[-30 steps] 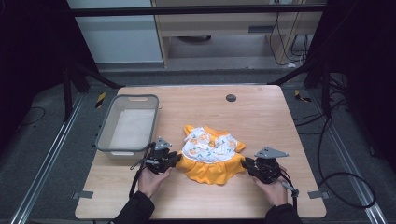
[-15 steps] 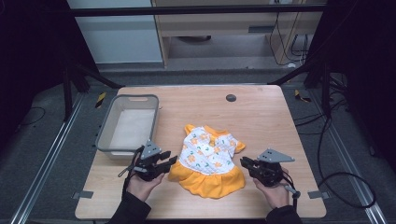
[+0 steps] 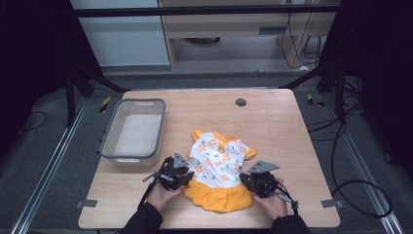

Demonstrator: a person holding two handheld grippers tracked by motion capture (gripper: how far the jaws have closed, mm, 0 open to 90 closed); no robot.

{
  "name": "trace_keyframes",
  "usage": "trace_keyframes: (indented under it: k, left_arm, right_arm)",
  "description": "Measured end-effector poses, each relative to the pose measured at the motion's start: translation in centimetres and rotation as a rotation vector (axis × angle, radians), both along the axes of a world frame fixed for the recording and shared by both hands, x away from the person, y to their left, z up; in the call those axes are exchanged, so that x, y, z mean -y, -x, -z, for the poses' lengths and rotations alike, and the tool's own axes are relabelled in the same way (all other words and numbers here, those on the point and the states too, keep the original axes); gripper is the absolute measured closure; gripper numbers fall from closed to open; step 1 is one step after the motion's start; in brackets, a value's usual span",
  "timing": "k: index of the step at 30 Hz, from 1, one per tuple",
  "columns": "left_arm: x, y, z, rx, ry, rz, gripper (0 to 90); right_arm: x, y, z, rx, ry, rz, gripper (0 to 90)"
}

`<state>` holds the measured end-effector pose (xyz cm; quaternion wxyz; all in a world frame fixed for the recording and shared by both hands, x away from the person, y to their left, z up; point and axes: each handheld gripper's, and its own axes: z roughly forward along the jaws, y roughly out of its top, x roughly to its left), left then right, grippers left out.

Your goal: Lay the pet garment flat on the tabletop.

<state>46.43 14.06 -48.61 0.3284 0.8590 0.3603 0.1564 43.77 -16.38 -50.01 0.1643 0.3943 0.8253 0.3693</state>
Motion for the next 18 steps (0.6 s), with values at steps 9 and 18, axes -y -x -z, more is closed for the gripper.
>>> trace_keyframes:
  k: [9, 18]
  left_arm:
    - [0.2, 1.2, -0.3, -0.041, -0.01, 0.037, 69.0]
    - [0.7, 3.3, -0.3, -0.081, -0.001, 0.099, 69.1]
  right_arm:
    - [-0.5, 1.1, -1.6, 0.085, -0.076, -0.022, 87.6]
    - [-1.7, 1.3, -0.2, -0.025, -0.01, -0.062, 90.0]
